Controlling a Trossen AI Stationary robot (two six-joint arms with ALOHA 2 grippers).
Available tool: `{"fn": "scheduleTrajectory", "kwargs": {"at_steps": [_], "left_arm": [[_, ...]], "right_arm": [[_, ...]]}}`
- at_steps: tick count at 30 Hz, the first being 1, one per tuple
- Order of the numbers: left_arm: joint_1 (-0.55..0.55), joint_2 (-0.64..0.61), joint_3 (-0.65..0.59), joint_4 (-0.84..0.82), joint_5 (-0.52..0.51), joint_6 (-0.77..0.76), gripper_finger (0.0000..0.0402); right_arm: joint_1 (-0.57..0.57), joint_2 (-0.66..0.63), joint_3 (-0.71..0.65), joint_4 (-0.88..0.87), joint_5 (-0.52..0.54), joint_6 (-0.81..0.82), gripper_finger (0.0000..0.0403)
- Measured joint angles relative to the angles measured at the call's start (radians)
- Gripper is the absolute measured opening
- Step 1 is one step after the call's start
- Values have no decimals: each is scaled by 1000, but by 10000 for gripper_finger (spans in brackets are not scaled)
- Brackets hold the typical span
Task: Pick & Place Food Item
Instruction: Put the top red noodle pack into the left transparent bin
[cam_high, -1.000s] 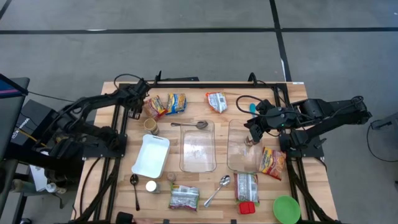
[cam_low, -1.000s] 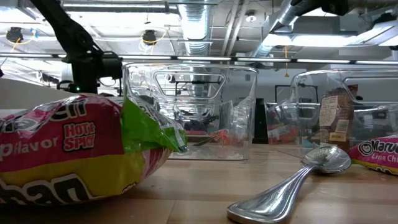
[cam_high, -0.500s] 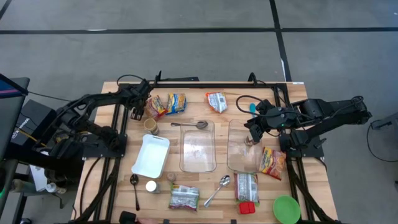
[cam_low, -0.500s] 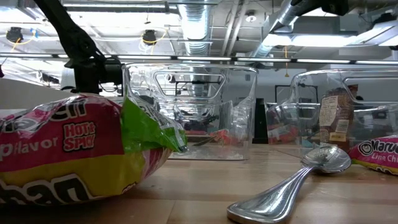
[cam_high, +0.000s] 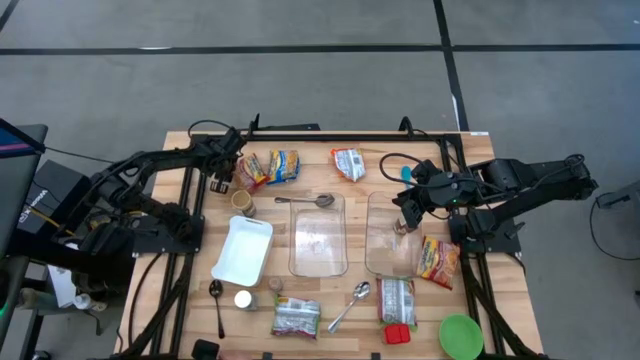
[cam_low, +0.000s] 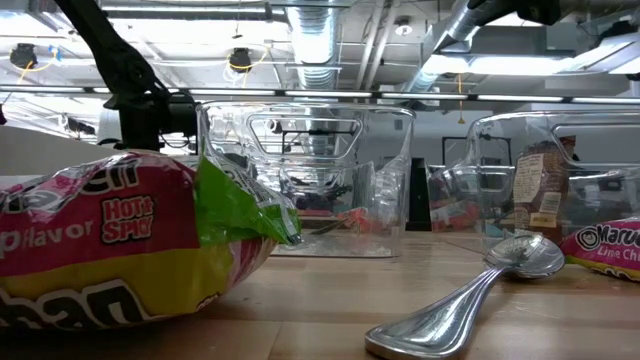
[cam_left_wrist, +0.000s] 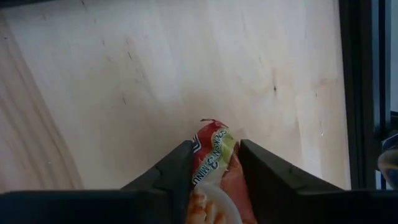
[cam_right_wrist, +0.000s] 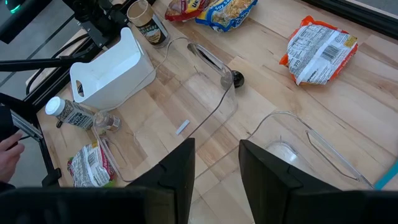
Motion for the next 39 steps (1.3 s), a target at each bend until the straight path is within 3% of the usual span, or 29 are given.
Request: {"fn": "scheduleTrajectory", "kwargs": {"at_steps": [15,29,39], "left_arm": [[0,0,0,7,3,0,28],[0,-65,0,16,5,11,47],[0,-163,0,7,-25,118,10]], "right_arm": [[0,0,0,0,0,0,119],[0,0,0,0,0,0,119],[0,0,0,0,0,0,119]]}}
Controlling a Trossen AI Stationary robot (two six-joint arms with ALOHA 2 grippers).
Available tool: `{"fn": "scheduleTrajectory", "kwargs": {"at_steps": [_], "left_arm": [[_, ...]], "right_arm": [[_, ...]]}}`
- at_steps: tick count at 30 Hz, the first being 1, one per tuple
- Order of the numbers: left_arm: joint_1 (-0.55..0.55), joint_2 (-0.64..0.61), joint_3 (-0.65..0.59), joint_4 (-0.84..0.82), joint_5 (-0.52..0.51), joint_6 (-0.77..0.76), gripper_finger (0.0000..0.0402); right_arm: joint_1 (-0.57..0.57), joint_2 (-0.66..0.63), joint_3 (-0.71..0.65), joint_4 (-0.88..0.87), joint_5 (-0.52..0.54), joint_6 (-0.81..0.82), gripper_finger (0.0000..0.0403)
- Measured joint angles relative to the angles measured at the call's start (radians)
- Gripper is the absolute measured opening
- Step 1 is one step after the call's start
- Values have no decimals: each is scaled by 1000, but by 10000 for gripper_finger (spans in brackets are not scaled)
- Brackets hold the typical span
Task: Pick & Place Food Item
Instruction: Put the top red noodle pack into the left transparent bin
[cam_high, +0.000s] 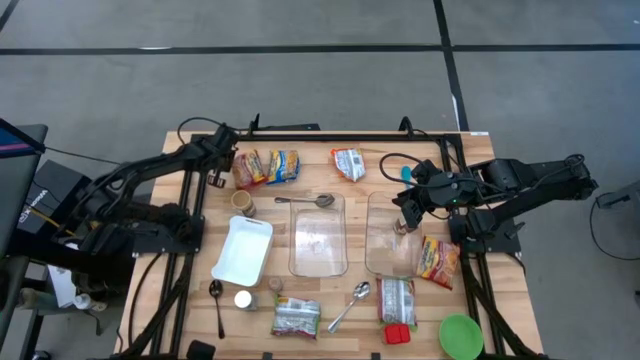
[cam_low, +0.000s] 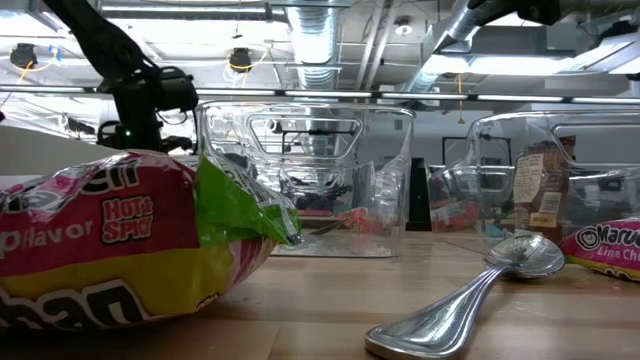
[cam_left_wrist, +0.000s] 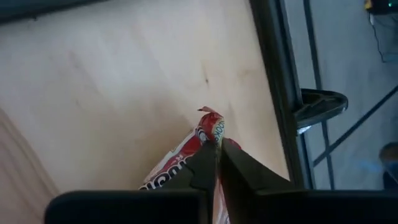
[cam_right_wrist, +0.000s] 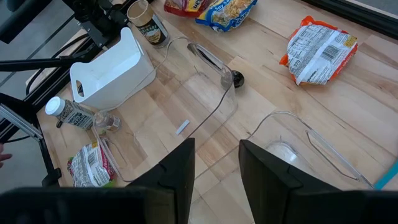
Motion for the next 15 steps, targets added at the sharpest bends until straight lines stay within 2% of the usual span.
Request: {"fn": "scheduleTrajectory", "kwargs": {"at_steps": [9,15], "left_arm": [[-11,-17,0,11,1,59,5],[-16,-99,0,21,5,131,1]], "right_arm": [[0,0,0,0,0,0,119],[0,0,0,0,0,0,119]]}}
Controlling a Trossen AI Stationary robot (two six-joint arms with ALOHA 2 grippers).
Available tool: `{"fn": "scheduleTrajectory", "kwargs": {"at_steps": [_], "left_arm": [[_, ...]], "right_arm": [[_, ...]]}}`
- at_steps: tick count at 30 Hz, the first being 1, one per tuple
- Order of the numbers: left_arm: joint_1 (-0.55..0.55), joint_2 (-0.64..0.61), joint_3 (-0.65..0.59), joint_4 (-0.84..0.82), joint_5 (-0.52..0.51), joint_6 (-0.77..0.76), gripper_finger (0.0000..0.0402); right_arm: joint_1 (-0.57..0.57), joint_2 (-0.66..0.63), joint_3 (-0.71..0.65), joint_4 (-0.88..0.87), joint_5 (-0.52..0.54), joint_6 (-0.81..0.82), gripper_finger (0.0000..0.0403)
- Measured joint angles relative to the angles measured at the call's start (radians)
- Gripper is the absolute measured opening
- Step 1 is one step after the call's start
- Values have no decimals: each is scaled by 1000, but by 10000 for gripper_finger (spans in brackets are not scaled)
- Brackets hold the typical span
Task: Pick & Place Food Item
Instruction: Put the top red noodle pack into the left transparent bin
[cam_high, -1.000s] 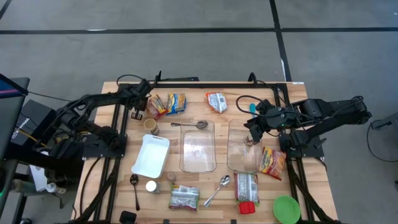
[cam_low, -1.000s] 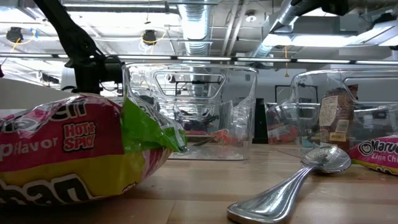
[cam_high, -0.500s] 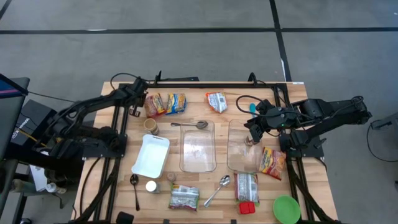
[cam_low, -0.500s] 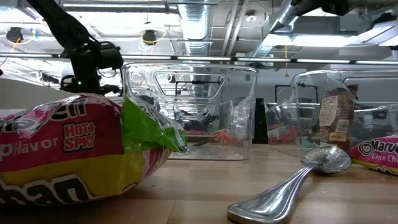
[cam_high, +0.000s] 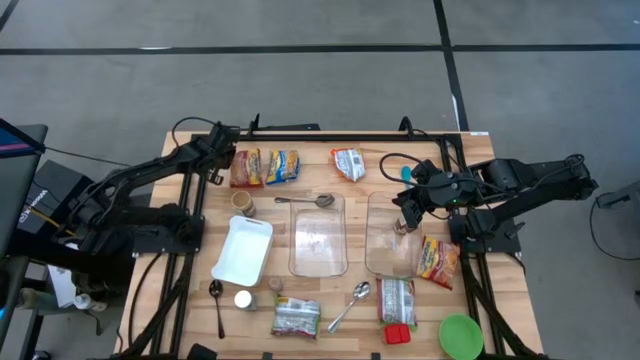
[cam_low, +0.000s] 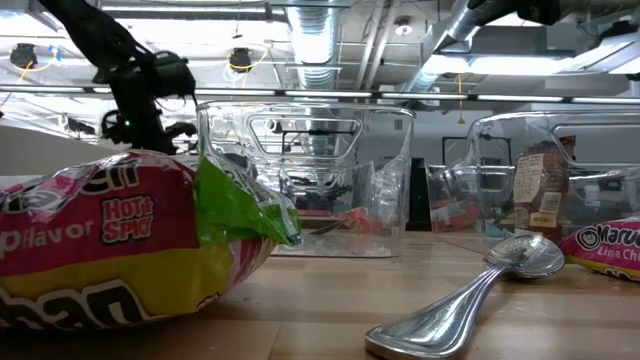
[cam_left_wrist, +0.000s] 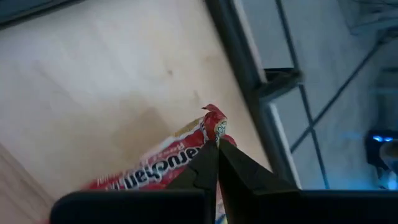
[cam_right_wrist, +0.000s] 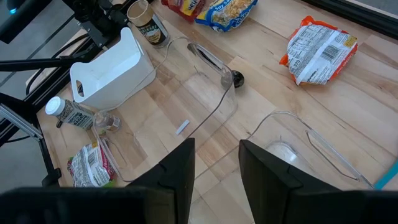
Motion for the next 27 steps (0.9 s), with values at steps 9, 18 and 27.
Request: {"fn": "scheduleTrajectory", "kwargs": {"at_steps": [9,18,27], "left_arm": [[0,-163,0,-2,1,132,1],[-36,-311,0,13,10,201,1],[-107,-433,0,157,27,370,1]], "right_arm": [[0,0,0,0,0,0,119],[0,0,0,0,0,0,119],[0,0,0,0,0,0,119]]}}
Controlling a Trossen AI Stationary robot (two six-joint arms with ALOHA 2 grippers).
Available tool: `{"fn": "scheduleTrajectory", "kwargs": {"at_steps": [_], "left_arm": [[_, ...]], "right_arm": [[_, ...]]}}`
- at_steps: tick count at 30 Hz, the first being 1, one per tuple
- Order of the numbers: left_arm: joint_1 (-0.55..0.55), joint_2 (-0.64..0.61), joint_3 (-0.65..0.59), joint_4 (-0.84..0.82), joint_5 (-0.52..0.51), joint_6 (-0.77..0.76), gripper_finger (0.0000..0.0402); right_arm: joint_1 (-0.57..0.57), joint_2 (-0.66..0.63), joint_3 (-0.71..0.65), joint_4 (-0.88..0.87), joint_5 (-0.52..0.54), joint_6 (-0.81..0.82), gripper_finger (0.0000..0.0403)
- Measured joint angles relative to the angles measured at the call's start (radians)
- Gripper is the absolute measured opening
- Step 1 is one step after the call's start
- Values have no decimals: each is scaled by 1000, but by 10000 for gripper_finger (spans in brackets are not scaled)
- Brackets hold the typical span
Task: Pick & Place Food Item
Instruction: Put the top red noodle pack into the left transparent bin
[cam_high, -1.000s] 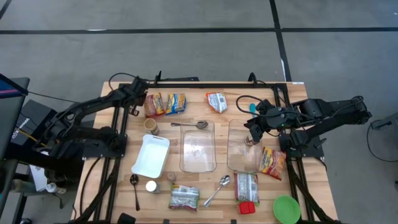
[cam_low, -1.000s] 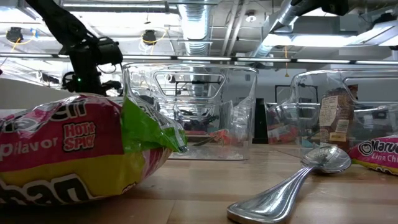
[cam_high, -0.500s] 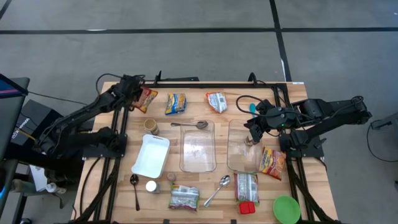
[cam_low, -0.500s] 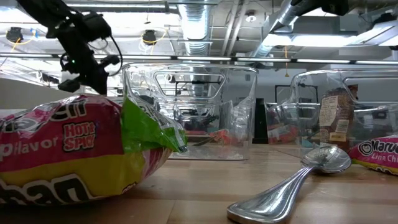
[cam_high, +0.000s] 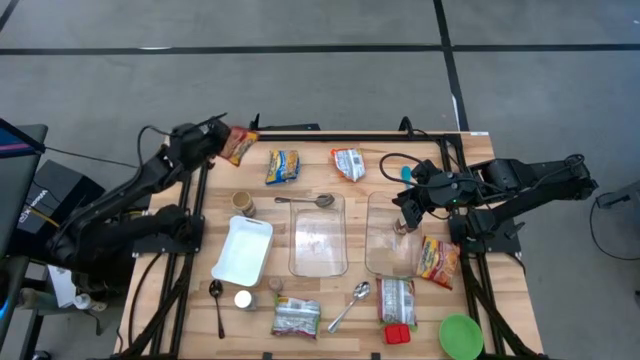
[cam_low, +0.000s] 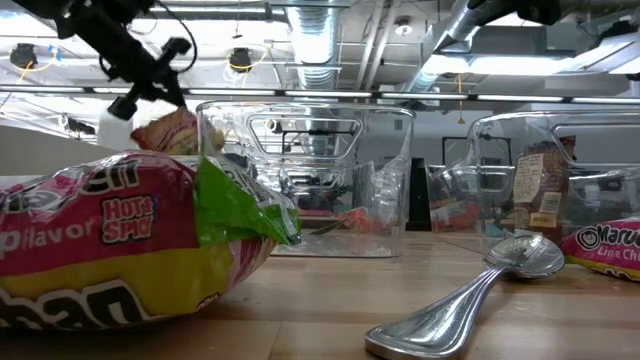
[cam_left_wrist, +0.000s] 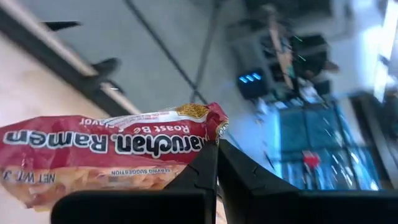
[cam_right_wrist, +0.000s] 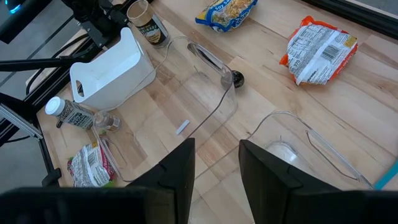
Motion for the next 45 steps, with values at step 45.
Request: {"fn": "scheduleTrajectory", "kwargs": {"at_steps": [45], "left_arm": [[-184,-51,0,456,343,407,1]], "right_arm": [[0,0,0,0,0,0,119]]}}
